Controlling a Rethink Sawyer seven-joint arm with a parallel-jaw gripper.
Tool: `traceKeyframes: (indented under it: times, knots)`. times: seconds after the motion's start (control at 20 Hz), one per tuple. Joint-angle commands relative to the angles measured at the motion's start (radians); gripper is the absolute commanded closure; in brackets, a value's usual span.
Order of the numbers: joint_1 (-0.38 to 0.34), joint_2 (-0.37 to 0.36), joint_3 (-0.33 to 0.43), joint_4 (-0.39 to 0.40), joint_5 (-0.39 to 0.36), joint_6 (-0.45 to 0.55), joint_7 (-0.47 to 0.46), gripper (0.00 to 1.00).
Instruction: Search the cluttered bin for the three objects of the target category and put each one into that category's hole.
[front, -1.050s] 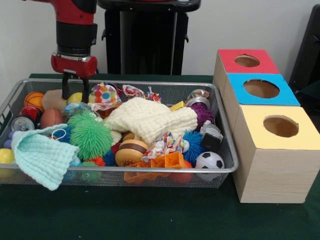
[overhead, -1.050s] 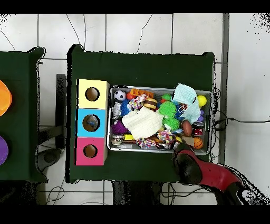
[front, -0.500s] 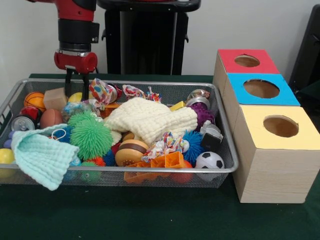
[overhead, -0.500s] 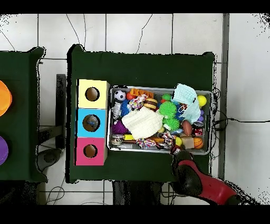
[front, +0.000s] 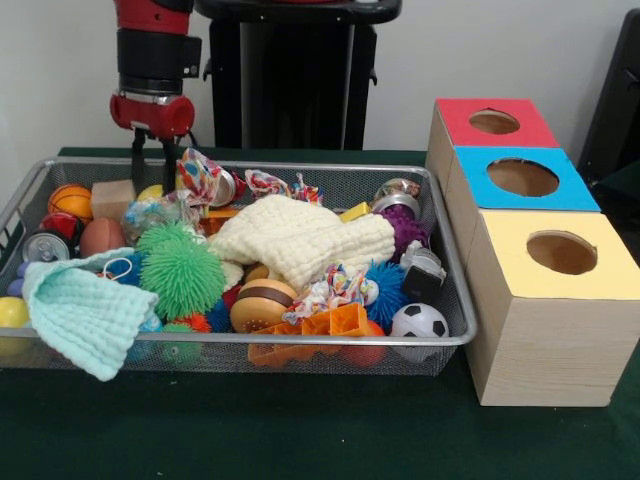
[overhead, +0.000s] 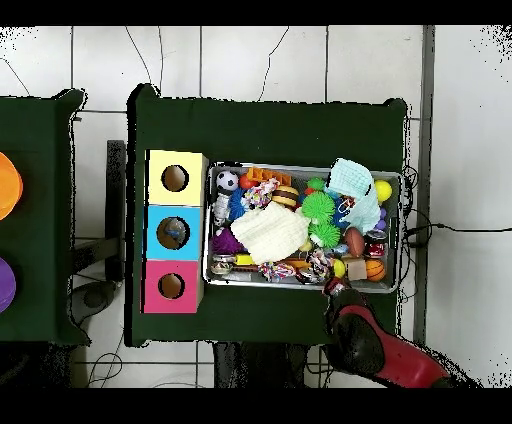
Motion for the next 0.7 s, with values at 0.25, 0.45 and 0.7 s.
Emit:
traceKeyframes:
  times: [0.25, 0.45, 0.7]
  knots:
    - [0.043, -0.2, -0.031, 0.006, 0.225, 0.302, 0.178, 0.0]
    - [-0.006, -0.247, 0.032, -0.002, 0.241, 0.361, 0.152, 0.0]
    - [-0.026, -0.313, 0.086, -0.012, 0.297, 0.447, 0.145, 0.0]
